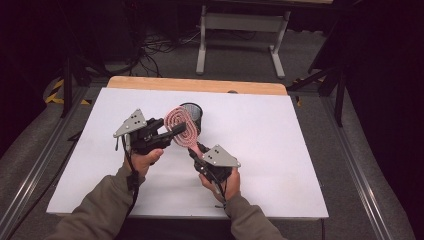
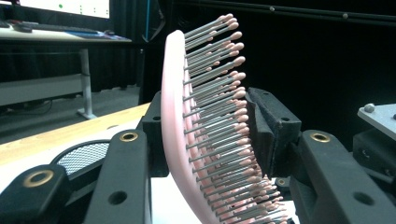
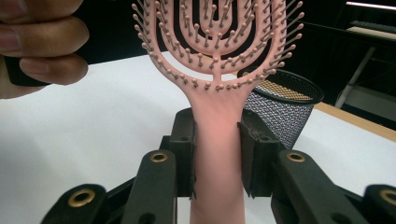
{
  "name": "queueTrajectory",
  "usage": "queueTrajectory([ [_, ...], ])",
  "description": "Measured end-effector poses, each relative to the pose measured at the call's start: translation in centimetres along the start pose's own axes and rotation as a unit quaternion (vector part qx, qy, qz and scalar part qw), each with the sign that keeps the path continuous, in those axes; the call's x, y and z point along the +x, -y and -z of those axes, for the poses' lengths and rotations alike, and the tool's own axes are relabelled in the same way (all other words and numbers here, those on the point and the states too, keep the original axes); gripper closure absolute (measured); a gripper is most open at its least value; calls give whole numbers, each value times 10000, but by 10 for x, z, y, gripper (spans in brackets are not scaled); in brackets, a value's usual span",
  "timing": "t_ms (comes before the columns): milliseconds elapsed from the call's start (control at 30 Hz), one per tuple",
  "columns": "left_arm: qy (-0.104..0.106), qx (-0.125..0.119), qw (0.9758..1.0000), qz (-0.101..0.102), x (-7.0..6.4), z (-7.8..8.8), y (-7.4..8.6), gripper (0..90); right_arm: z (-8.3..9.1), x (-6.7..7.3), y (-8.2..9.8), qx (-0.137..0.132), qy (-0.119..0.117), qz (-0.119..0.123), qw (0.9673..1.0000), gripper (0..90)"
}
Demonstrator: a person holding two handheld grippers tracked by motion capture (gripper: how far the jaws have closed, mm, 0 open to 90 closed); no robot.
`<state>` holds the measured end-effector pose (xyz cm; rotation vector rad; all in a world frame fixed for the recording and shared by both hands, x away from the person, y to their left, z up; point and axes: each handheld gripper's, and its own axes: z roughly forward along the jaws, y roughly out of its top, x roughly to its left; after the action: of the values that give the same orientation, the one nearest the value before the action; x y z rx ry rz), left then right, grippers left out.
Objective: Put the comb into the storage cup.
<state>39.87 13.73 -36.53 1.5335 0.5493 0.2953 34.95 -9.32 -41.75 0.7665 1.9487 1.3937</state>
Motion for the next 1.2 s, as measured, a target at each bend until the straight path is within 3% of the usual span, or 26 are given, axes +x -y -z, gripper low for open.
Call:
queueTrajectory([
  [500, 189, 47, 9996, -184, -2, 2, 3, 615, -7, 2, 5, 223, 47, 78, 9997, 698],
  [867, 287, 27, 9990, -343, -6, 3, 2, 636, -10, 2, 8, 250, -37, -63, 9997, 690],
  [1200, 179, 3, 9989, -444, -4, 7, -1, 639, -13, 1, 9, 308, -86, -104, 9994, 576],
])
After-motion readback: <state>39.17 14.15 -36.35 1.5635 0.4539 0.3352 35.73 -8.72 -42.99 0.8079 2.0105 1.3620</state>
